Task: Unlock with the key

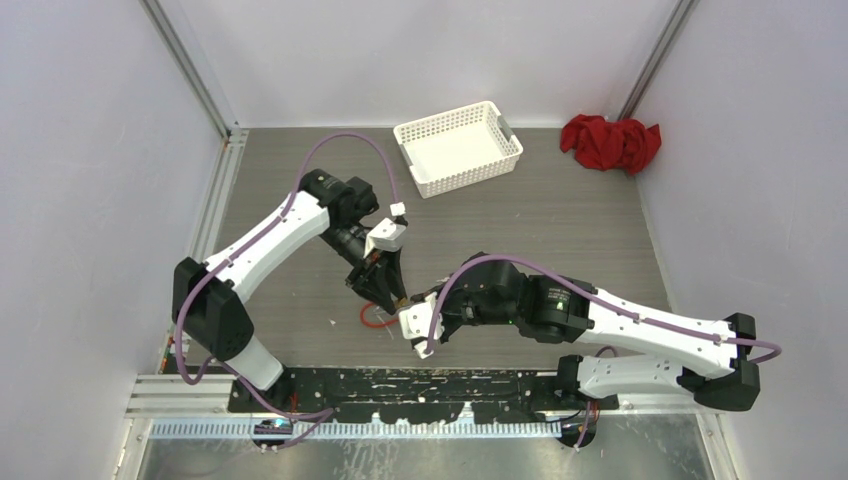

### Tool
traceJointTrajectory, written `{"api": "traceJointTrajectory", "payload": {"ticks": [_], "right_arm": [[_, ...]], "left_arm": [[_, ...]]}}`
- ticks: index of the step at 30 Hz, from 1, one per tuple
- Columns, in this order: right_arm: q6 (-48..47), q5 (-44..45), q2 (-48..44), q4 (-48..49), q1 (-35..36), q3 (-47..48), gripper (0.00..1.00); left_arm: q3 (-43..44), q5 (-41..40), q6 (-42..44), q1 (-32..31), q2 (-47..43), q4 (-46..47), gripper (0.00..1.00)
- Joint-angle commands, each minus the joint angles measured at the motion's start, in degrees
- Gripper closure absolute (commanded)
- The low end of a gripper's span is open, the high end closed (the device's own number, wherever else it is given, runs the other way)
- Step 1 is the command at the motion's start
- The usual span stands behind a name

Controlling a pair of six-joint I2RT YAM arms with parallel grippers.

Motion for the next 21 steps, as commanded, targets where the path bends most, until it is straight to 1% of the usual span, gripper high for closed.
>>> {"api": "traceJointTrajectory", "payload": {"ticks": [1,21], "right_arm": [[-0.9,0.5,-0.1,3.1,0.3,0.6,0.99],[-1.0,0.7,0.4,5.3,0.3,-1.8,0.99]], "left_arm": [[2.2,2.6,-0.4,-0.3,-0.2,-10.0,1.00],[2.4,2.7,-0.7,-0.3,-0.4,-10.0,1.00]]}}
